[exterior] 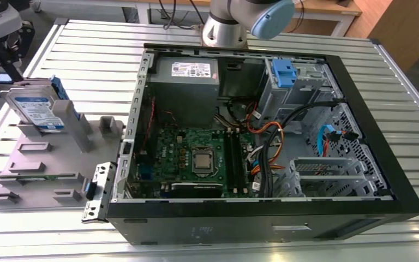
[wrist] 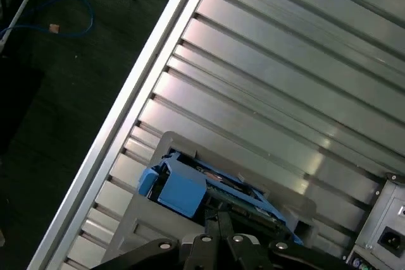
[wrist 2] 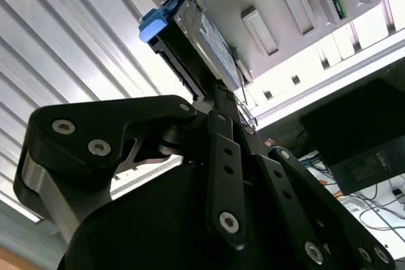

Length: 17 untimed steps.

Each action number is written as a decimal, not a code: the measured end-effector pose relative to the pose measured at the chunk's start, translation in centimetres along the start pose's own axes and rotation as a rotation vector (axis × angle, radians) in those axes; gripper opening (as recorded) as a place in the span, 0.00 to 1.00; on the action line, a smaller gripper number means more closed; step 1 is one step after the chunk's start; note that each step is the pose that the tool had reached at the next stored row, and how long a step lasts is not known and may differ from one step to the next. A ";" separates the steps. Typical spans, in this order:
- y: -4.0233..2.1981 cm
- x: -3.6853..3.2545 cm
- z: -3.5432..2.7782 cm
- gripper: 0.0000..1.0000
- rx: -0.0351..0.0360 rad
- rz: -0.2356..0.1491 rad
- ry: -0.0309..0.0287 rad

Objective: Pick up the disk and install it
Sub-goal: 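Pick up the disk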

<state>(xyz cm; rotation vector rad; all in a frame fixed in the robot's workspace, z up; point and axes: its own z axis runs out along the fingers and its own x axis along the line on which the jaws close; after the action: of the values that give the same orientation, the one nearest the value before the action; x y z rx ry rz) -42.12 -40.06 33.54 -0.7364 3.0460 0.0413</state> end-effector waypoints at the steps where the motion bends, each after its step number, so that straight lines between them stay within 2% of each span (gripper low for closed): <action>1: 0.00 0.00 0.00 0.11 -0.0002 -0.018 0.0005; 14: 0.00 0.00 0.02 0.11 -0.0034 -0.252 0.0060; 17: 0.00 0.00 0.02 0.11 -0.0039 -0.285 0.0067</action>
<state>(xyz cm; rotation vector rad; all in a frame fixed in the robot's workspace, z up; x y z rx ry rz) -42.12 -40.06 33.52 -1.1626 2.9141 0.0426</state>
